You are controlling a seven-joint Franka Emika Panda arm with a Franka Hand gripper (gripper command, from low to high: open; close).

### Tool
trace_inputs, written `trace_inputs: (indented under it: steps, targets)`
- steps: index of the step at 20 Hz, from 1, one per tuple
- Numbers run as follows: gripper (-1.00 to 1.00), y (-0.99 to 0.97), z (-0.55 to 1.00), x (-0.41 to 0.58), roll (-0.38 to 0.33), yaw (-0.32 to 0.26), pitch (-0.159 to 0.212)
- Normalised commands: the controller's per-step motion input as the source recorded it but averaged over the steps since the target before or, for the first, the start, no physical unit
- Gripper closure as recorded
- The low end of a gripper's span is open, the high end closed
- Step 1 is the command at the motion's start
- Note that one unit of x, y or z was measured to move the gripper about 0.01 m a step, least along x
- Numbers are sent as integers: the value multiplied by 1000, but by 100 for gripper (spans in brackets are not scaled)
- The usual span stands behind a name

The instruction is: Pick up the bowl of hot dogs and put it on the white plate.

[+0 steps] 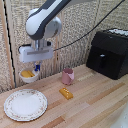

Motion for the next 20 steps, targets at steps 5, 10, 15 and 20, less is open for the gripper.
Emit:
trace_inputs:
  steps: [5, 10, 15, 20]
  targets:
    - [100, 263, -542, 6, -24, 29, 1]
    - [100, 258, -478, 18, -14, 34, 7]
    - [-100, 182, -263, 2, 0, 29, 5]
    - [-100, -57, 232, 126, 5, 22, 36]
